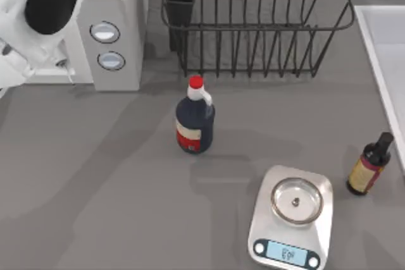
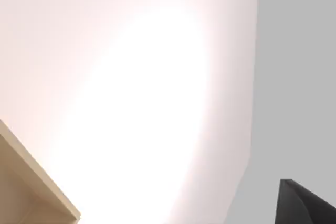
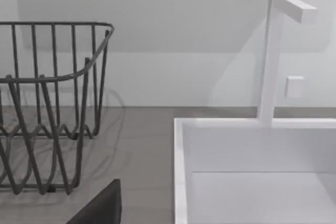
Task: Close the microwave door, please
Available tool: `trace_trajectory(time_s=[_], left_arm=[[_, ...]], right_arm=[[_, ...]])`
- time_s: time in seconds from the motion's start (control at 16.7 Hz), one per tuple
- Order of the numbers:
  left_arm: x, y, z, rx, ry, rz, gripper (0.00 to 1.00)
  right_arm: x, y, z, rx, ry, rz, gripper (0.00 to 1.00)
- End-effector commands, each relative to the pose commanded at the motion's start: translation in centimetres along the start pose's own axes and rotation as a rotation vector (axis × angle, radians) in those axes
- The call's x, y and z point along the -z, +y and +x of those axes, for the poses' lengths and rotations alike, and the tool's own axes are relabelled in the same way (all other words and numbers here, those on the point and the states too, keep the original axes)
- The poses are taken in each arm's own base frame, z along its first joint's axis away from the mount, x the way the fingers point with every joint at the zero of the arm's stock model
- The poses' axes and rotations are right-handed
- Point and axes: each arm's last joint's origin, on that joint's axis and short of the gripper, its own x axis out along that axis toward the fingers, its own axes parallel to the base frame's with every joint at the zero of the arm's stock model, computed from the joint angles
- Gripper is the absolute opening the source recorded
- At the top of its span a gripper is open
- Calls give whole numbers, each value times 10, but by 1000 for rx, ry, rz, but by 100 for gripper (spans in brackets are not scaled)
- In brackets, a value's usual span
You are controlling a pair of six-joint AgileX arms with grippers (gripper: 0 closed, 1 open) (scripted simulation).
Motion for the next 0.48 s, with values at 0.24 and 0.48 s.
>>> trace_trajectory(time_s=[0.24, 0.48], left_arm=[[-27, 75, -123, -350, 110, 453, 0], [-38, 93, -253, -657, 248, 761, 0]], right_arm=[[0, 0, 0, 0, 0, 0, 100], [0, 0, 0, 0, 0, 0, 100]])
